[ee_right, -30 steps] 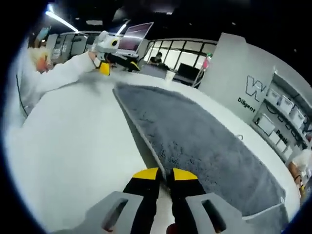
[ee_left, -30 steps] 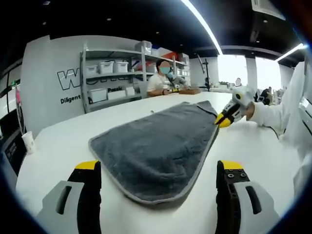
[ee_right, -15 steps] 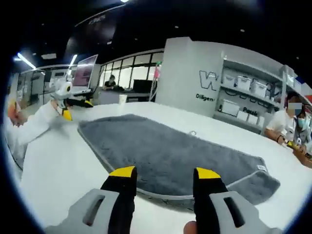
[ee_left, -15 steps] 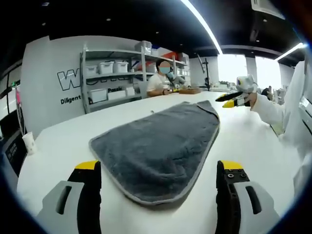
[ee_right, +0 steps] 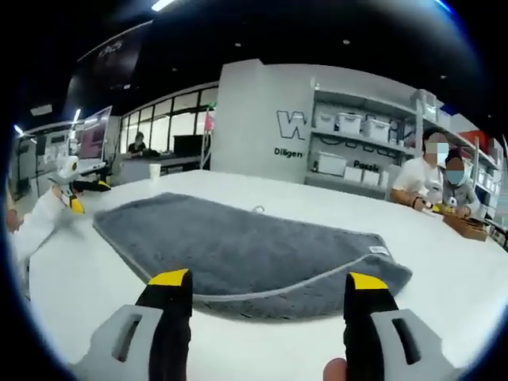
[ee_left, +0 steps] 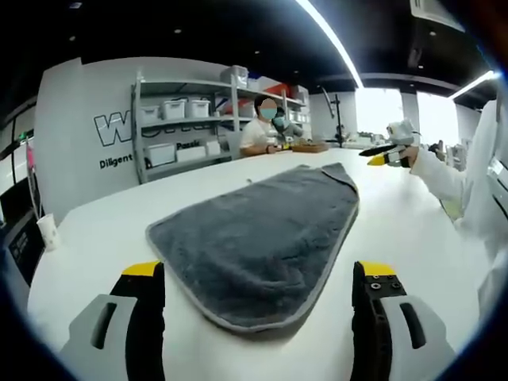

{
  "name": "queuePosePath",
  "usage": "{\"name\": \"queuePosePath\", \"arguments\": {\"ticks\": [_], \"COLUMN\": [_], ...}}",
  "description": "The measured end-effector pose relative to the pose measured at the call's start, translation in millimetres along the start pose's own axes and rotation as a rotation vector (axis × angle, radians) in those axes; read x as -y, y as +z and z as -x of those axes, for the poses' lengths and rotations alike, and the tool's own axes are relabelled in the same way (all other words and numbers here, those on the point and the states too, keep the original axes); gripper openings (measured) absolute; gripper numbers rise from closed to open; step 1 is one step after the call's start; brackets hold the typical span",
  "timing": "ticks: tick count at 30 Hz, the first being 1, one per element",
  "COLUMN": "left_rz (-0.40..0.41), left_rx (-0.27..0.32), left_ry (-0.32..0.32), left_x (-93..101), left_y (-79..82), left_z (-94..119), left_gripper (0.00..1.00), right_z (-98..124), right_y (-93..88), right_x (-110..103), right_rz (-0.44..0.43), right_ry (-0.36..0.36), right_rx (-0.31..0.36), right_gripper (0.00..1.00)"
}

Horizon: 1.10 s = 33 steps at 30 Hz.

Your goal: Open the folded towel by lifting each exposed corner and separating the folded layers until the towel lies flat within the target outline without major curled edges

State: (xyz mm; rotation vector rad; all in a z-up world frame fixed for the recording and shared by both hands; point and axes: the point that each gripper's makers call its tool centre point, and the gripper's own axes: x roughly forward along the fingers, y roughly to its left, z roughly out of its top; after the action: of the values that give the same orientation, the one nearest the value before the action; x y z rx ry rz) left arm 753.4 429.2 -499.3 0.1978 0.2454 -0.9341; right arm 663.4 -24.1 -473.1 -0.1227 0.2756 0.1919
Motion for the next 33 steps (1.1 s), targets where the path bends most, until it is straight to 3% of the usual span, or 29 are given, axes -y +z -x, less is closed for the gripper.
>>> {"name": "queuePosePath", "arguments": {"ticks": [11, 17, 24, 33], "left_rz": [0.004, 0.007, 0.009, 0.011], "left_rx": [-0.012, -0.020, -0.033, -0.052], "left_ry": [-0.001, -0.001, -0.004, -0.006], "left_x": [0.2, 0.2, 0.3, 0.1], "left_y": [-3.7, -6.4, -10.1, -15.6], "left_z": [-2, -3, -5, -8], "left_gripper": [0.96, 0.96, 0.96, 0.96], "right_z": [5, -4, -36, -84], "right_y": [-4.4, -6.0, -18.7, -37.3], "right_x": [18, 40, 67, 114], "right_rz": [-0.012, -0.003, 0.073, 0.050], "right_ry": [-0.020, -0.039, -0.030, -0.039], "right_rx": [-0.025, -0.040, -0.116, -0.178], "right_gripper": [0.99, 0.99, 0.99, 0.90]}}
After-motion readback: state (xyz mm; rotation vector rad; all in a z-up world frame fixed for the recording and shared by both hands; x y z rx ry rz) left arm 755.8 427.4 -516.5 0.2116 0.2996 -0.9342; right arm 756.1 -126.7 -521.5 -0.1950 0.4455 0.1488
